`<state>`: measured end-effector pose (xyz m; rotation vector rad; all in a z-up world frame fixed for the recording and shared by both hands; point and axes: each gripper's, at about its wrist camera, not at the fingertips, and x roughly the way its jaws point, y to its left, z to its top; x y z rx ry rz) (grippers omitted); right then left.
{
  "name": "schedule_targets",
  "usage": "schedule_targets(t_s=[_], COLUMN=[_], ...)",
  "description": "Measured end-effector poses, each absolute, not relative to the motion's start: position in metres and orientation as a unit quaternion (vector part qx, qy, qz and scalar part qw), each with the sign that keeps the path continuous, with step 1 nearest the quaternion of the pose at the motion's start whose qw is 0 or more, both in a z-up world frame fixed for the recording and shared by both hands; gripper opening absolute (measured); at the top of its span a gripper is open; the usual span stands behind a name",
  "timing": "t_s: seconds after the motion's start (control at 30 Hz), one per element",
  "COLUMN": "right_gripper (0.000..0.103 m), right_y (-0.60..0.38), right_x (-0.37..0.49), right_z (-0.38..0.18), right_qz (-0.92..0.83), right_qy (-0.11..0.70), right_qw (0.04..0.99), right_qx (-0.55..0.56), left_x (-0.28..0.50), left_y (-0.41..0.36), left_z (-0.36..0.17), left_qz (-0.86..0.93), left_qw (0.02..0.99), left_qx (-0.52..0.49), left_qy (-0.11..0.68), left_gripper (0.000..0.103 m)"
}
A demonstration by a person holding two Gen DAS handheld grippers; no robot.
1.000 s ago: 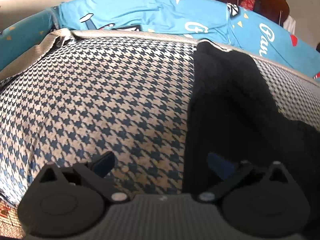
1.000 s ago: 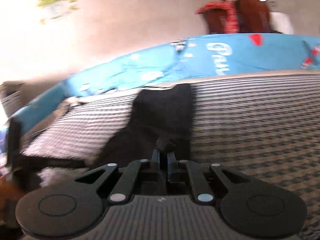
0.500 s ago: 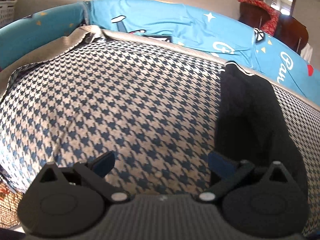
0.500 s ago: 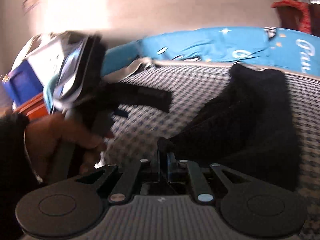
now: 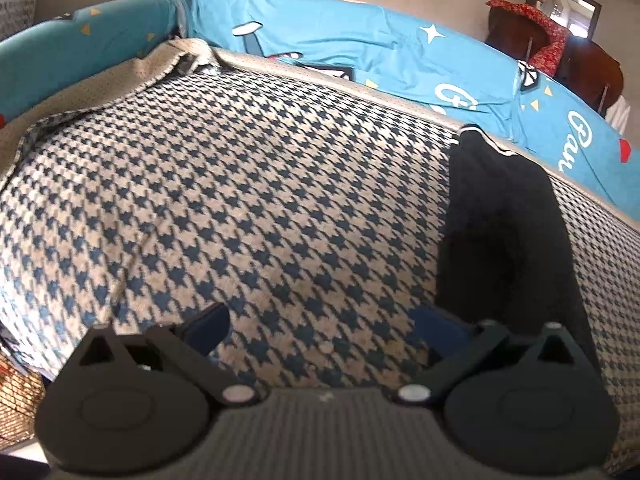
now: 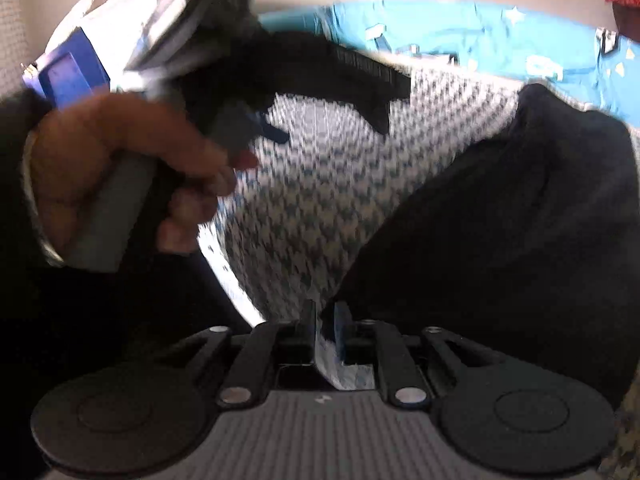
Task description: Fold clothes
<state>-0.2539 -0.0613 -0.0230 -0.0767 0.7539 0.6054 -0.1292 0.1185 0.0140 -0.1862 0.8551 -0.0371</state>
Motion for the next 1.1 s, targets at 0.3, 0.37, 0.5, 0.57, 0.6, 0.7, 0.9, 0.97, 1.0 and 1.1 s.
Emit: schedule_targets(t_s=[0.3,0.37,0.5,0.57,0.6,0.7,0.9,0.97,1.0,1.1], right_gripper=[0.017,0.017,0.023,0.025,0.025,0.026,0.027,0.027,0.027,0.027], right_y=[-0.081,-0.083,-0.086,-0.088,-0.089,-0.091,-0.086,-0.084,-0.083,-0.081], right_x=[-0.229,-0.217,-0.194,-0.182,-0.176,-0.159,-0.139,-0.132,-0.129,-0.119], right_z=[0.003,0.004,0.006,0.007,0.008,0.010,0.005,0.003,0.002,0.000], right_qz=[0.246,0.226,0.185,0.164,0.154,0.123,0.094,0.084,0.079,0.064], right_qy=[0.330,0.326,0.318,0.313,0.311,0.304,0.311,0.314,0.315,0.318], right_qw=[0.911,0.918,0.930,0.935,0.938,0.945,0.946,0.946,0.946,0.946], right_qx=[-0.019,-0.018,-0.016,-0.015,-0.014,-0.012,-0.018,-0.020,-0.021,-0.024], left_x=[-0.101,-0.092,-0.074,-0.067,-0.065,-0.061,-0.059,-0.059,-0.059,-0.058], left_y=[0.118,0.118,0.119,0.121,0.122,0.126,0.126,0.125,0.125,0.124], left_z=[0.033,0.038,0.044,0.043,0.042,0.037,0.032,0.032,0.031,0.030], left_qz=[-0.034,-0.039,-0.039,-0.036,-0.034,-0.030,-0.029,-0.030,-0.030,-0.031], left_qw=[0.900,0.902,0.905,0.906,0.906,0.902,0.902,0.903,0.904,0.902], left_qx=[-0.087,-0.078,-0.066,-0.065,-0.068,-0.091,-0.096,-0.094,-0.094,-0.098], left_qy=[0.425,0.422,0.418,0.418,0.417,0.421,0.419,0.417,0.417,0.419], left_gripper=[0.103,0.103,0.103,0.103,0.103,0.103,0.103,0.103,0.103,0.103])
